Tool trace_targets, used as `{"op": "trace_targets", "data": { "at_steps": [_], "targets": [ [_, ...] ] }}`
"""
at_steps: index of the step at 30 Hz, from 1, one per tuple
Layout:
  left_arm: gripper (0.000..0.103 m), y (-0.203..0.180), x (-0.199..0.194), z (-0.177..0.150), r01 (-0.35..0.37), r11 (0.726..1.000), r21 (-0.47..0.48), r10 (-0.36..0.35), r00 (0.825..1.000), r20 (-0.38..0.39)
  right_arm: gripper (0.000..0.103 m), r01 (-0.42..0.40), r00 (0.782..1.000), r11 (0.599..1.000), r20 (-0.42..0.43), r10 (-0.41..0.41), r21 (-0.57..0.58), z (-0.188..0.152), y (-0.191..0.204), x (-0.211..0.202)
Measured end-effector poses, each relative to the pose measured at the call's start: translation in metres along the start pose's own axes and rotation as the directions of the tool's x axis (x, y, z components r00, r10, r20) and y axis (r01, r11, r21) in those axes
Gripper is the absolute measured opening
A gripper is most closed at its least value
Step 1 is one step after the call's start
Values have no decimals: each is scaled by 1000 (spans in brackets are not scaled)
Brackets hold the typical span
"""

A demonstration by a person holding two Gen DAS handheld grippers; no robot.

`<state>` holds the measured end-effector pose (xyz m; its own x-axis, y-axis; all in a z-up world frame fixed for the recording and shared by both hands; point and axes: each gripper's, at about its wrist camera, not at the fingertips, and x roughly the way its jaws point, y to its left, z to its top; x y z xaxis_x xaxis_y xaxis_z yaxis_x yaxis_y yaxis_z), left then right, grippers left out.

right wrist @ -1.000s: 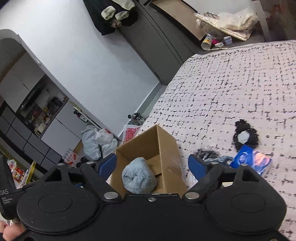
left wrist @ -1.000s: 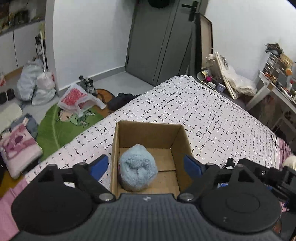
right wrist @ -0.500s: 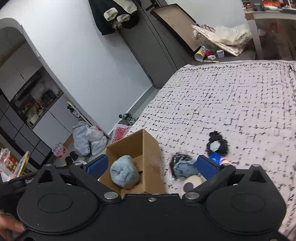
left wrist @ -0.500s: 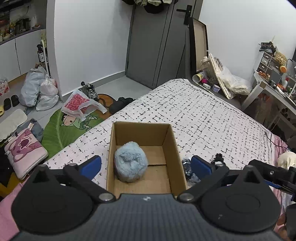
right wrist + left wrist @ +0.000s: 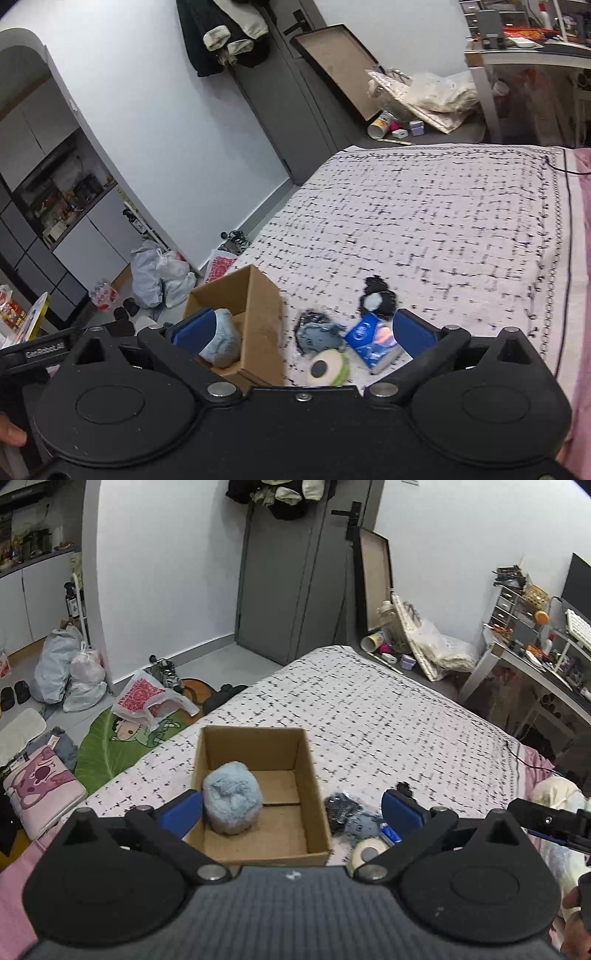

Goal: Organize soft objects
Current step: 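Move the left gripper to the clear plastic bag and grasp it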

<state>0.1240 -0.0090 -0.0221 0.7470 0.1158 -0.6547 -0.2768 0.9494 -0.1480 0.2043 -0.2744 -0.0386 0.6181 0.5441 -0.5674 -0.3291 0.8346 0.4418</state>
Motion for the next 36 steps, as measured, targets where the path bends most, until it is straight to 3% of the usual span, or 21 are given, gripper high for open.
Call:
{"op": "trace_targets", "data": {
  "at_steps": [11,18,36],
  "targets": [
    [103,-27,-11,-17,-9,1000,21,10,999,-48,103,-10,999,1000,-38,10,15,-12,-29,-17],
    [103,-41,-20,-30,-38,998,44,40,998,-38,103,-29,997,999,-74,31,30,-17,-40,-17],
    [100,-64,3,-70,12,1000,-26,-16,989,-149,103,-29,983,996,-180,44,84,-30,-67,-1]
  ]
}}
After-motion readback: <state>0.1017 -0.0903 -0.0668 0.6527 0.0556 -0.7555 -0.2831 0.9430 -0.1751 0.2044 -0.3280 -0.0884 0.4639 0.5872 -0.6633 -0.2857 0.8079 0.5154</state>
